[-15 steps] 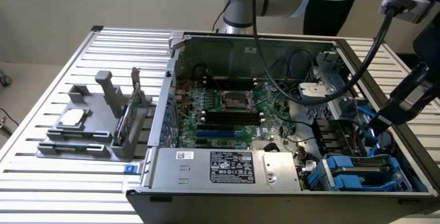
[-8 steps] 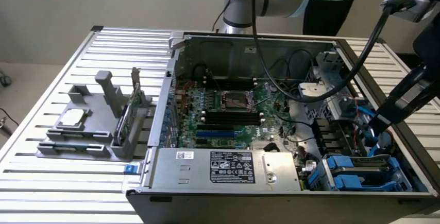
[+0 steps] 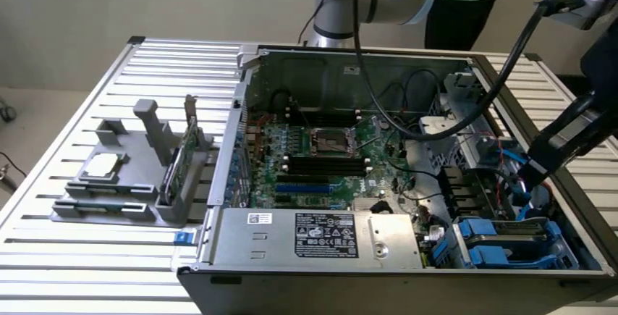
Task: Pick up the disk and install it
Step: 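Insert the first disk wire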
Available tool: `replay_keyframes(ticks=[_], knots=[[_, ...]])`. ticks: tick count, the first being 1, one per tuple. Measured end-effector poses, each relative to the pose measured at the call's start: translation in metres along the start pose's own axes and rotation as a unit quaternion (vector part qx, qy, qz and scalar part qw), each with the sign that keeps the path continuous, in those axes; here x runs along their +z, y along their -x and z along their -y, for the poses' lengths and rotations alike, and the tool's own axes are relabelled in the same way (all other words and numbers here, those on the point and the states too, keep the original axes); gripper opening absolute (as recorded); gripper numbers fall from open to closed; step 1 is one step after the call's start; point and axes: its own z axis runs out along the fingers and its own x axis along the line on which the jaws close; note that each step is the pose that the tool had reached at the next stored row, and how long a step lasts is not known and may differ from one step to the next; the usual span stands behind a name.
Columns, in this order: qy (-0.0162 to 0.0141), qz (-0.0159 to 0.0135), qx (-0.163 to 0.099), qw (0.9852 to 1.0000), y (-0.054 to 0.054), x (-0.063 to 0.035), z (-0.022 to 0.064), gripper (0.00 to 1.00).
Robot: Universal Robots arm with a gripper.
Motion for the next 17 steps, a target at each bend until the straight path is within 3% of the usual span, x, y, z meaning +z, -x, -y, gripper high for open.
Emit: replay_keyframes(ticks=[8,17], knots=[[0.0017,0.0025,0.041,0.9991,0.0005,0.0006,0.0003,0.13],[0.0045,0.0057,0.088,0.9961,0.0010,0.0015,0.0007,0.13]])
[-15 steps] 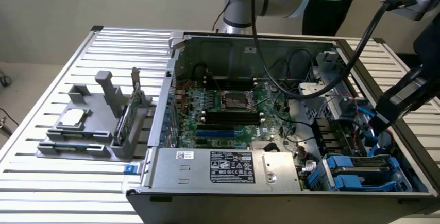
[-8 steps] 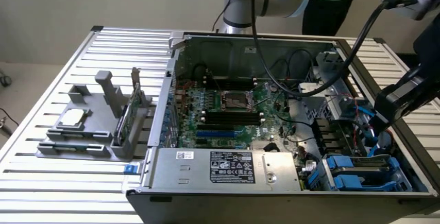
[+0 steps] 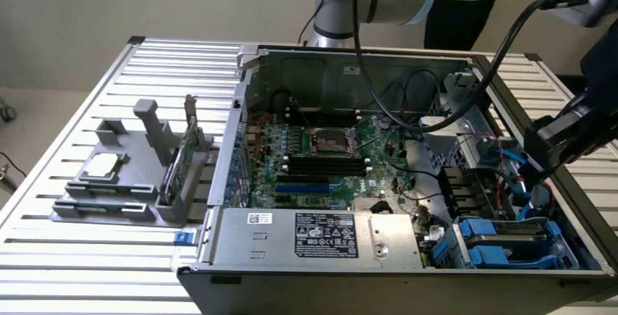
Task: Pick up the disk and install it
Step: 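Insert the first disk wire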
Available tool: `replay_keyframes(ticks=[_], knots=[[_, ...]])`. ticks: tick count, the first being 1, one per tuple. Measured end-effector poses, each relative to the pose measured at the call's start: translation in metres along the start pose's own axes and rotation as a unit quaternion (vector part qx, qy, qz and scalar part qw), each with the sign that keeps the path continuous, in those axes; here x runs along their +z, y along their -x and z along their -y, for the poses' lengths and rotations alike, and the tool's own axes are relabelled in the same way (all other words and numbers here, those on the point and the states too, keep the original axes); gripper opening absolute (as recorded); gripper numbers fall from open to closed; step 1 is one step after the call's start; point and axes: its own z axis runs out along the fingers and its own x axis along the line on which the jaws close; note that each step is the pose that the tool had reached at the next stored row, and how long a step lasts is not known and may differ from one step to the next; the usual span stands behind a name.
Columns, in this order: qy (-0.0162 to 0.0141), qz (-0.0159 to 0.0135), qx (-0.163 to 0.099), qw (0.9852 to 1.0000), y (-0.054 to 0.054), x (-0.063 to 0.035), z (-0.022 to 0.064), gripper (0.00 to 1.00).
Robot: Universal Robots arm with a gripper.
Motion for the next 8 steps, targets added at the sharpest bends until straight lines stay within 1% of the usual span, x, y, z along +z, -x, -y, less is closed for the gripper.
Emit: replay_keyframes(ticks=[4,8], knots=[[0.0014,0.0015,0.021,0.9998,0.0002,0.0005,0.0001,0.13],[0.0027,0.0030,0.041,0.9991,0.0005,0.0009,0.0003,0.13]])
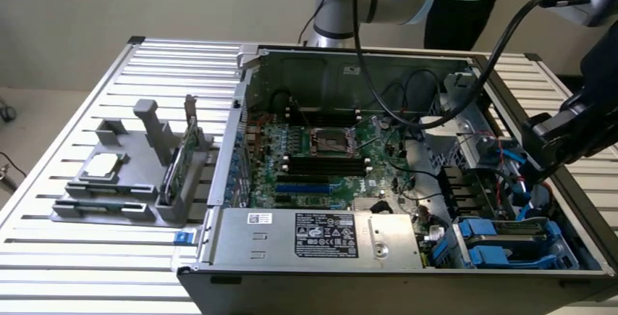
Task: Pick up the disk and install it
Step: 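Insert the first disk wire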
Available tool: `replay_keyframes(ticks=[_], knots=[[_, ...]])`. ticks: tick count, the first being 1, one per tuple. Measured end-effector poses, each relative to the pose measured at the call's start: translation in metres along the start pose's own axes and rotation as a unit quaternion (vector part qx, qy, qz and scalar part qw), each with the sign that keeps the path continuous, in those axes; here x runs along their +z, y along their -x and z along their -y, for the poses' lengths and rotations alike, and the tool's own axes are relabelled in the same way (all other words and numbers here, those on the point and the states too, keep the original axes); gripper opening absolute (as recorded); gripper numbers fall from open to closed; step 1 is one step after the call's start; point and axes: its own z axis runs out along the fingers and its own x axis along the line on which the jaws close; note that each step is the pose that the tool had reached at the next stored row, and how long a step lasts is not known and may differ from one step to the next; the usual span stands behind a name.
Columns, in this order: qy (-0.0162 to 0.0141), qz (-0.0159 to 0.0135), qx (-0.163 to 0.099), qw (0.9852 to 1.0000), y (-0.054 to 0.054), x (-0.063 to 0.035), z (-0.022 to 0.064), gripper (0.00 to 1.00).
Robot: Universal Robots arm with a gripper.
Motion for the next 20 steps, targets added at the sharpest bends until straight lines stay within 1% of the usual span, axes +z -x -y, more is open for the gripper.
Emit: replay_keyframes(ticks=[5,10,14,20], knots=[[0.0016,0.0018,0.026,0.9997,0.0004,0.0005,0.0001,0.13],[0.0033,0.0037,0.052,0.9986,0.0007,0.0011,0.0003,0.13],[0.0052,0.0054,0.074,0.9972,0.0010,0.0016,0.0003,0.13],[0.0081,0.0077,0.104,0.9945,0.0016,0.0025,0.0006,0.13]])
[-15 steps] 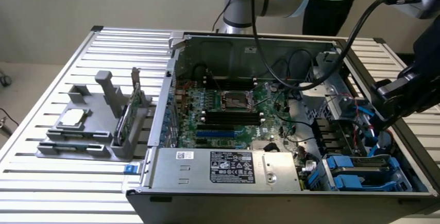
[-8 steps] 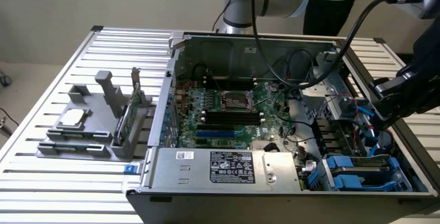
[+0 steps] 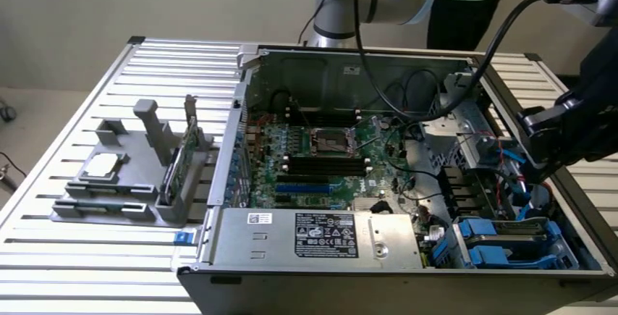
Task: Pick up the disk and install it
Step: 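Insert the first disk wire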
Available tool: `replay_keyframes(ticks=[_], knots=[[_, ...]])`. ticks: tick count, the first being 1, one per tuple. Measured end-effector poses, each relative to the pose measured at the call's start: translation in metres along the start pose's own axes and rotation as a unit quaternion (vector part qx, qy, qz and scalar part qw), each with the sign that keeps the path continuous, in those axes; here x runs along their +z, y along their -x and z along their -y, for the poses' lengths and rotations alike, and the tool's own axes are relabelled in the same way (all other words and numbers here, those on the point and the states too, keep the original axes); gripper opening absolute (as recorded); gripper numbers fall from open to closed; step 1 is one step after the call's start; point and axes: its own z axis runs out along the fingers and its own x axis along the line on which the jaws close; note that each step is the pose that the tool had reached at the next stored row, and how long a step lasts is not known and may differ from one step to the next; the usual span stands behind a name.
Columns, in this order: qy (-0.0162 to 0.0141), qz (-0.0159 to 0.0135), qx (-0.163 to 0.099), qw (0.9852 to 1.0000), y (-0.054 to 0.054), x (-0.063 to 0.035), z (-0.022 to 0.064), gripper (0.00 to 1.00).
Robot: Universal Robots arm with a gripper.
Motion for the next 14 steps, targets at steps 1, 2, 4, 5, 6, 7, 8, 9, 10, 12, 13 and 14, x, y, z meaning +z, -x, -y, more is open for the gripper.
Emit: replay_keyframes(ticks=[1,2,4,5,6,7,8,9,10,12,13,14], knots=[[0.0001,0.0004,0.005,1.0000,0.0001,-0.0001,0.0000,0.13],[0.0007,0.0007,0.010,0.9999,0.0002,0.0003,0.0001,0.13],[0.0013,0.0015,0.020,0.9998,0.0004,0.0004,0.0000,0.13],[0.0015,0.0019,0.026,0.9997,0.0005,0.0005,0.0000,0.13],[0.0018,0.0023,0.031,0.9995,0.0006,0.0006,0.0000,0.13],[0.0023,0.0027,0.037,0.9993,0.0007,0.0008,0.0001,0.13],[0.0028,0.0031,0.042,0.9991,0.0007,0.0009,0.0001,0.13],[0.0032,0.0035,0.047,0.9989,0.0008,0.0011,0.0001,0.13],[0.0034,0.0039,0.052,0.9986,0.0008,0.0012,0.0001,0.13],[0.0043,0.0052,0.063,0.9980,0.0009,0.0014,0.0001,0.13],[0.0048,0.0060,0.068,0.9976,0.0008,0.0016,0.0002,0.13],[0.0051,0.0068,0.073,0.9973,0.0009,0.0016,0.0001,0.13]])
